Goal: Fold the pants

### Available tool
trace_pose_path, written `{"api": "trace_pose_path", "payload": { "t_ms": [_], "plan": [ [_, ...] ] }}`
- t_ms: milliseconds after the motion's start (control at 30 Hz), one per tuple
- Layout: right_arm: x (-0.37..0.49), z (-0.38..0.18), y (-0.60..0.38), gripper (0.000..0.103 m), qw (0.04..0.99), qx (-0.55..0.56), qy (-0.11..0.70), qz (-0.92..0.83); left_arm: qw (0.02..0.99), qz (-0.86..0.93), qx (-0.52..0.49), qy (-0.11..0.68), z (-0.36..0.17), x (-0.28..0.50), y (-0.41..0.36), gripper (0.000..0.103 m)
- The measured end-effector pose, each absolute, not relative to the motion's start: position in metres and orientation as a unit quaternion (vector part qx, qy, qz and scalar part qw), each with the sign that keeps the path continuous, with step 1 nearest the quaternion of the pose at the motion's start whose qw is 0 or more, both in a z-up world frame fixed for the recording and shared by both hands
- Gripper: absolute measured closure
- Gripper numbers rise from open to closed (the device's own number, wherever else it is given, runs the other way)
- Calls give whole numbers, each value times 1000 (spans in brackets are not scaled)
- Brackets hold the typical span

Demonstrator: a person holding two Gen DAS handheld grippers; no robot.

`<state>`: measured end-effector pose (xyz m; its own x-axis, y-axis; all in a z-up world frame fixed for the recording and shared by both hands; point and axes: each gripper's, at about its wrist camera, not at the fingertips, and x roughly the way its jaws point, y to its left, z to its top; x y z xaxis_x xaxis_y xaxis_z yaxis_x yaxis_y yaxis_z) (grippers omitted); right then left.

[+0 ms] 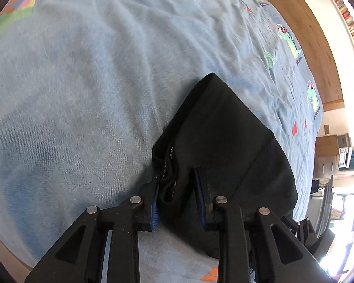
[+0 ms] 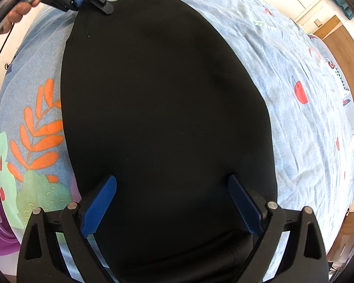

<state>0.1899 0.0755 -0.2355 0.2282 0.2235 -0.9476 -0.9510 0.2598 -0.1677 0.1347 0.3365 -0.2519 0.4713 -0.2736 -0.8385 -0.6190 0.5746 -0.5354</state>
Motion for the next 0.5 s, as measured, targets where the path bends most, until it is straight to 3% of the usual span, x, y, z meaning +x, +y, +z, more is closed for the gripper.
{"api": "trace_pose_path", "payload": {
  "t_ms": [200,500],
  "plan": [
    [187,-237,73,0,661,-421,437,441,739,114,-442,496,-239,131,338,92],
    [194,-251,85,0,650,-432,460,423,769,106,-410,480,-208,132,321,93]
  ]
}}
